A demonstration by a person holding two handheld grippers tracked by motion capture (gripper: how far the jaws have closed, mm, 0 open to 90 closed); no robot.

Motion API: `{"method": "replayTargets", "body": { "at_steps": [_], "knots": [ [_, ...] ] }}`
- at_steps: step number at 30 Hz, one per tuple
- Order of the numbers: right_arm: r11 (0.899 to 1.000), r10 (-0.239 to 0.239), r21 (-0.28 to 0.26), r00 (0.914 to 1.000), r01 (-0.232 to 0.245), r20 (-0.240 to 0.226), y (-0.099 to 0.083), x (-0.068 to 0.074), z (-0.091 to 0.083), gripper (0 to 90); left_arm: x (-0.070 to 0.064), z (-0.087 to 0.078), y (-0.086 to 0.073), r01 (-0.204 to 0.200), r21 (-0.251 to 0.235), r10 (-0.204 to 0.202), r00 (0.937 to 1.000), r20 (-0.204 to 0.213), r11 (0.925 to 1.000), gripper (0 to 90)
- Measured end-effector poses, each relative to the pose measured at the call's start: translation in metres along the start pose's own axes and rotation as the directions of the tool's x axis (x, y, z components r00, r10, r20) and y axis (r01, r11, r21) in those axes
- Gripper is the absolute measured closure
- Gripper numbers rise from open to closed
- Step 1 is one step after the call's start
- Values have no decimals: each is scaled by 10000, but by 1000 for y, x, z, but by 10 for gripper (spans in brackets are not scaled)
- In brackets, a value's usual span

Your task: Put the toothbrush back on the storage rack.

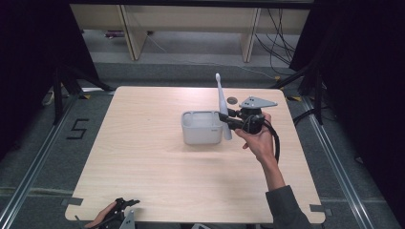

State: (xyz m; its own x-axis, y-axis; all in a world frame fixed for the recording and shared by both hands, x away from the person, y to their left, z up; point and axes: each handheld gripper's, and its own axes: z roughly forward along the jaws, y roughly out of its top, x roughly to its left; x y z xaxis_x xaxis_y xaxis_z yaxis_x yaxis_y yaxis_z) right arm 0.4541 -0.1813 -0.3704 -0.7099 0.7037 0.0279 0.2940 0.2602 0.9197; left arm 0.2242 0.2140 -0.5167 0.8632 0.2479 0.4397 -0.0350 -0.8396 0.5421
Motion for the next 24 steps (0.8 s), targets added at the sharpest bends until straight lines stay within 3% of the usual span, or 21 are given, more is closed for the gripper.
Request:
{"method": "replayTargets", "body": {
  "at_steps": [6,8,9,16,20,24],
  "knots": [
    [9994,-173,-302,9998,175,67,14,5,14,669,0,0,0,-29,36,29,10000,31,10000,154],
    [9990,54,-451,9999,-49,104,17,8,21,669,0,0,0,-54,76,53,10000,32,10000,154],
    [9993,-5,-370,10000,3,-50,19,8,24,669,0,0,0,-78,82,77,10000,32,9999,154],
    [9984,-115,-545,9999,115,15,28,10,39,669,0,-1,1,-101,124,99,9999,93,9999,154],
    [9960,120,-879,9997,-140,-227,35,14,45,669,0,-1,1,-105,125,103,9999,128,9999,154],
    [9967,124,-804,9999,-132,-112,36,13,53,669,0,-1,1,-107,128,106,9999,92,9999,154]
  ]
}}
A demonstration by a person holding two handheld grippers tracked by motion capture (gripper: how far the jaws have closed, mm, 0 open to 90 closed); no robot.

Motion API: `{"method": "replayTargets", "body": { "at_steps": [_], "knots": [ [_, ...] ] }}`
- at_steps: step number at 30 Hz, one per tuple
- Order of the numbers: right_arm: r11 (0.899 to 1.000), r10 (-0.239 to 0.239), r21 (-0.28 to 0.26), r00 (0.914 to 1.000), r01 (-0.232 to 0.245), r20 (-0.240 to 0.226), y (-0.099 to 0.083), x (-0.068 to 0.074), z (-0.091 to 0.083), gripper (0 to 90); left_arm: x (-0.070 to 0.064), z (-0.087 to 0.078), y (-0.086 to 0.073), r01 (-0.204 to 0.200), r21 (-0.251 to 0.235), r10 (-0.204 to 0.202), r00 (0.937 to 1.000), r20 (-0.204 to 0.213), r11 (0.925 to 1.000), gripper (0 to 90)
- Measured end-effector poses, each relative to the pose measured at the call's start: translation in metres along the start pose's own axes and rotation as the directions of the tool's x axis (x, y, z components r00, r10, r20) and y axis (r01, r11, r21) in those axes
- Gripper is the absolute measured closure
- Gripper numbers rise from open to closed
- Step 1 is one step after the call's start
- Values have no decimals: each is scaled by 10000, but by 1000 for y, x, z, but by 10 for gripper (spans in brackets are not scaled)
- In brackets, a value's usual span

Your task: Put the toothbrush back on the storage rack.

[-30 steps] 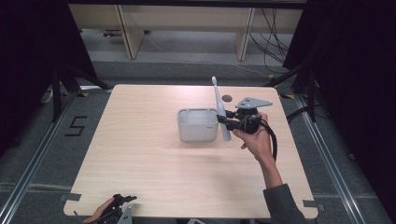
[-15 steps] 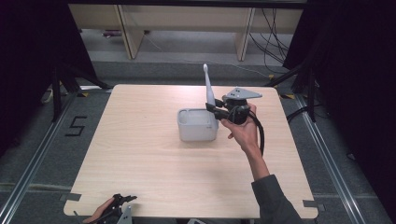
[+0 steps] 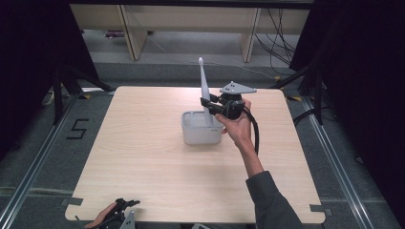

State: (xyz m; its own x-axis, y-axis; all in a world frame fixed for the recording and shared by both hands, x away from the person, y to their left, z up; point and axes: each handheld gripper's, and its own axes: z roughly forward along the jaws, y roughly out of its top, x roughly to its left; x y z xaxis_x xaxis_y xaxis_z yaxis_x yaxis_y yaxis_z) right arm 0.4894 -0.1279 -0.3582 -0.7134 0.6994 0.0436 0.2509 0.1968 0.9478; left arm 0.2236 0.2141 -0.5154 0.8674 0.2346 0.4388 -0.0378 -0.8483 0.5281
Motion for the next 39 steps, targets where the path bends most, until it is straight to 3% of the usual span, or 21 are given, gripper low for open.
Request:
{"method": "replayTargets", "body": {
  "at_steps": [2,4,5,11,16,19,26,27,28,31,32,39],
  "knots": [
    [9998,214,-25,9998,-214,34,-1,0,4,669,0,0,0,2,-6,-2,10000,10,10000,154],
    [9999,-6,-164,9999,7,102,-2,-3,7,669,0,0,0,0,0,0,10000,8,10000,154],
    [9997,222,-125,9997,-222,29,-3,-3,11,669,0,0,0,-3,-2,3,10000,25,10000,154],
    [9986,417,-347,9988,-408,259,-8,-5,20,668,0,0,0,-16,5,16,10000,49,10000,154],
    [9976,687,-121,9965,-682,473,-15,-6,30,668,0,0,0,-18,2,18,10000,56,10000,154],
    [9993,359,-95,9981,-354,495,-19,-6,36,668,-1,1,0,11,-37,-11,10000,47,10000,154],
    [9992,390,29,9978,-392,536,-29,-4,42,667,-2,2,-1,14,-57,-13,10000,64,10000,153],
    [9982,592,49,9966,-596,577,-31,-3,42,667,-2,2,-1,16,-56,-15,10000,72,10000,154],
    [9993,385,17,9975,-387,594,-32,-4,43,667,-2,2,-1,28,-116,-28,10000,56,9999,153],
    [9989,448,99,9973,-454,590,-35,-2,44,667,-2,2,-1,17,-124,-16,10000,52,9999,154],
    [9973,679,227,9963,-692,530,-36,-1,44,667,-2,2,-1,18,-122,-17,10000,51,9999,154],
    [9995,-28,317,9977,6,675,-41,4,47,667,-2,2,0,-46,101,43,9998,198,9999,154]
  ]
}}
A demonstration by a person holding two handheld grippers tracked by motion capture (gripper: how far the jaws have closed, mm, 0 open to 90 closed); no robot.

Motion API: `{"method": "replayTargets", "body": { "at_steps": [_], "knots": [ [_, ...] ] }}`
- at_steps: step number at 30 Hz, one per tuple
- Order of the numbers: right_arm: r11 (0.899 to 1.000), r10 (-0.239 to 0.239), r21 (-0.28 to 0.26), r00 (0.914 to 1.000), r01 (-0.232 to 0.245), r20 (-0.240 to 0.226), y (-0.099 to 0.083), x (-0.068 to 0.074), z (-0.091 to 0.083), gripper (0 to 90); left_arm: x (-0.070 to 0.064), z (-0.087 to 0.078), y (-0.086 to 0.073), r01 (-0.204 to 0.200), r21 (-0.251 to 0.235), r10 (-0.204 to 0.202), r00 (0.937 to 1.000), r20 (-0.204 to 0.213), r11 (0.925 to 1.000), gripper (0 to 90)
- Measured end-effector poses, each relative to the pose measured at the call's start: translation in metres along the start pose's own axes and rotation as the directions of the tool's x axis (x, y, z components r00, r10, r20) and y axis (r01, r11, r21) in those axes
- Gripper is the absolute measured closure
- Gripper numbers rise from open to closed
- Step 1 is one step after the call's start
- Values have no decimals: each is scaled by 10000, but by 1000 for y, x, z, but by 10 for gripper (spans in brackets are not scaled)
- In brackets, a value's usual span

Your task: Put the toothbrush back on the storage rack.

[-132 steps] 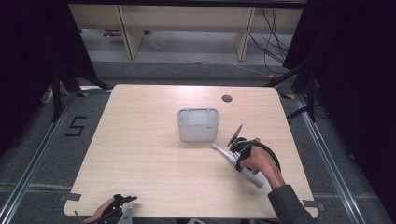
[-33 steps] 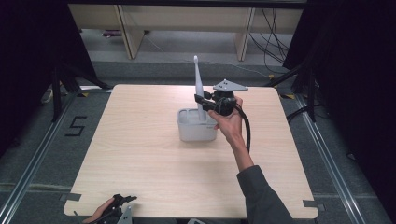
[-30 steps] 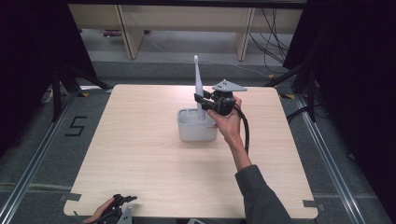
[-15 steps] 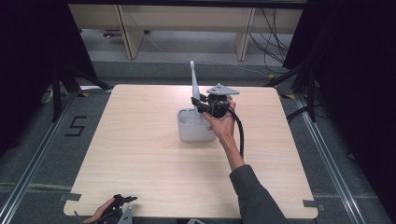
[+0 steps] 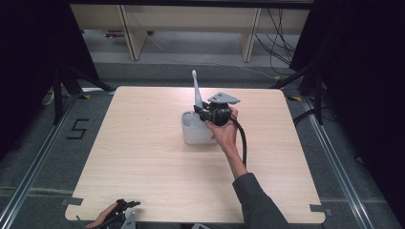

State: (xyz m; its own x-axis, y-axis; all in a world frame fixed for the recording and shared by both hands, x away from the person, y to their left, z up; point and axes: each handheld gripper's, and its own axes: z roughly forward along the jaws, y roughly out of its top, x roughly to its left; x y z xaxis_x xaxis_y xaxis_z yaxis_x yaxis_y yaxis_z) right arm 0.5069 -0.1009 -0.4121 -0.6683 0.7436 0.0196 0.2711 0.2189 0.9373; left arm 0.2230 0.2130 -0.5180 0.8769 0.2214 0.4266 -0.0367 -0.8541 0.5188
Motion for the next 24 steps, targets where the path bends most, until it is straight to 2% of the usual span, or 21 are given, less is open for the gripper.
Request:
{"method": "replayTargets", "body": {
  "at_steps": [2,7,8,9,10,13,17,18,24],
  "knots": [
    [10000,70,69,9998,-69,-176,-3,5,1,667,0,0,0,29,-155,-30,10000,-91,9999,154],
    [9997,-70,237,10000,72,-71,-9,7,2,666,0,1,0,58,-206,-60,9999,-108,9998,154],
    [9995,180,275,9997,-175,-180,-10,8,2,666,0,0,0,19,-72,-20,9999,-116,10000,154],
    [9995,180,275,9997,-175,-180,-10,8,2,666,0,0,0,19,-72,-20,9999,-116,10000,154],
    [9990,37,436,10000,-33,-81,-11,6,3,666,0,1,0,51,-209,-54,9999,-111,9998,154],
    [9985,42,553,10000,-41,-6,-12,6,2,666,0,1,0,75,-202,-77,9999,-96,9998,153],
    [9981,229,570,9997,-233,73,-14,6,4,666,0,1,0,32,-168,-34,10000,-83,9999,153],
    [9968,161,776,9998,-172,150,-15,6,4,666,0,1,0,56,-210,-59,9999,-109,9998,154],
    [9964,-16,851,10000,9,85,-20,5,9,665,0,0,0,30,-206,-33,9999,-119,9998,153]
  ]
}}
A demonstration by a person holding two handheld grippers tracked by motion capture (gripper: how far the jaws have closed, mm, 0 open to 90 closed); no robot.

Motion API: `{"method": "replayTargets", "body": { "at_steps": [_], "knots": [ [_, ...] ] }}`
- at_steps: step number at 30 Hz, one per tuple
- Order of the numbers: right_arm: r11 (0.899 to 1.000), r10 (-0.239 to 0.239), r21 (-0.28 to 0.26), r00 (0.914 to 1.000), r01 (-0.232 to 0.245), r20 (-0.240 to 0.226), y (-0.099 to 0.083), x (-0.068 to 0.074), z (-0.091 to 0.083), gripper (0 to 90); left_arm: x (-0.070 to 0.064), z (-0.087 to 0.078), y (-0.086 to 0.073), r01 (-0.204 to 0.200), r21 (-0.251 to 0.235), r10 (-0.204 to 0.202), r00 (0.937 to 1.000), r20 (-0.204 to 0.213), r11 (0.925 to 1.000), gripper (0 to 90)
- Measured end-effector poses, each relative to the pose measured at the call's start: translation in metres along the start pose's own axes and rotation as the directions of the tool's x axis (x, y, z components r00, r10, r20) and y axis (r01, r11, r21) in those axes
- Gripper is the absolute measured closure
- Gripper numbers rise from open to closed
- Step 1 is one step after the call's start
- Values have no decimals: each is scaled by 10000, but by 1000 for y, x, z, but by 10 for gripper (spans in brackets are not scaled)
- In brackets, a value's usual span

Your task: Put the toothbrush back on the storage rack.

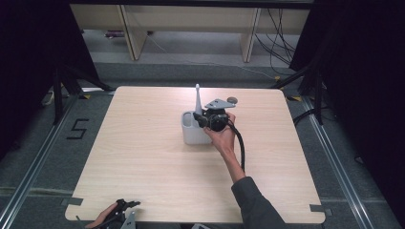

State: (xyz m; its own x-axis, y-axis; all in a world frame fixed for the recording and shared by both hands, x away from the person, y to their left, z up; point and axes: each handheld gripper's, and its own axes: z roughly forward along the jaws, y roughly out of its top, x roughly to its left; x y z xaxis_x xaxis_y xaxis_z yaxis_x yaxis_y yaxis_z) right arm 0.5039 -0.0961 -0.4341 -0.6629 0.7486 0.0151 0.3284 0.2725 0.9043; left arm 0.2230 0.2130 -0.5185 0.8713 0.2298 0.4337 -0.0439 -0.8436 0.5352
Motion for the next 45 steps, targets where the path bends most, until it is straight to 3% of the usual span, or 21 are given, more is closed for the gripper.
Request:
{"method": "replayTargets", "body": {
  "at_steps": [4,11,12,15,18,20,21,24,31,32,37,39,40,42,45],
  "knots": [
    [9996,288,71,9996,-288,15,-2,1,0,666,0,0,0,25,4,-25,10000,15,10000,154],
    [9993,366,110,9993,-366,12,-3,0,-1,669,0,0,0,5,9,-5,10000,17,10000,153],
    [9990,417,-131,9991,-418,-101,-3,-1,-1,671,0,0,0,10,16,-10,10000,21,10000,153],
    [9998,102,-152,9999,-102,16,1,-2,-4,675,0,0,0,-14,104,13,9999,103,9999,154],
    [9995,217,-229,9997,-221,-147,1,-1,-3,675,0,0,0,-11,107,10,9999,112,9999,154],
    [9997,124,-186,9999,-124,-42,1,-2,-4,662,0,0,0,-20,117,21,10000,-48,9999,154],
    [9995,259,-183,9994,-263,-216,1,-1,-2,648,0,0,0,-21,115,21,10000,-11,9999,154],
    [9999,113,-71,9999,-113,24,1,0,-2,567,0,0,0,-5,112,5,10000,16,9999,154],
    [9993,378,-42,9993,-378,-47,1,2,-4,502,0,0,0,22,158,-25,9998,187,9999,154],
    [9997,172,-147,9998,-173,-53,2,0,-4,487,-1,0,0,-15,134,15,10000,-3,9999,154],
    [9991,402,-98,9992,-402,21,4,1,-13,442,0,0,0,-16,129,15,10000,1,9999,154],
    [9996,149,-256,9998,-145,157,4,-2,-16,419,0,0,0,-23,122,23,10000,25,9999,153],
    [9985,528,-163,9986,-528,38,5,0,-21,408,0,0,0,-16,129,16,10000,-2,9999,154],
    [9993,270,-278,9996,-269,61,5,-2,-25,395,0,0,0,-8,122,7,10000,85,9999,154],
    [9989,362,-284,9993,-362,5,5,-2,-30,383,0,0,0,-8,137,7,10000,96,9999,154]
  ]
}}
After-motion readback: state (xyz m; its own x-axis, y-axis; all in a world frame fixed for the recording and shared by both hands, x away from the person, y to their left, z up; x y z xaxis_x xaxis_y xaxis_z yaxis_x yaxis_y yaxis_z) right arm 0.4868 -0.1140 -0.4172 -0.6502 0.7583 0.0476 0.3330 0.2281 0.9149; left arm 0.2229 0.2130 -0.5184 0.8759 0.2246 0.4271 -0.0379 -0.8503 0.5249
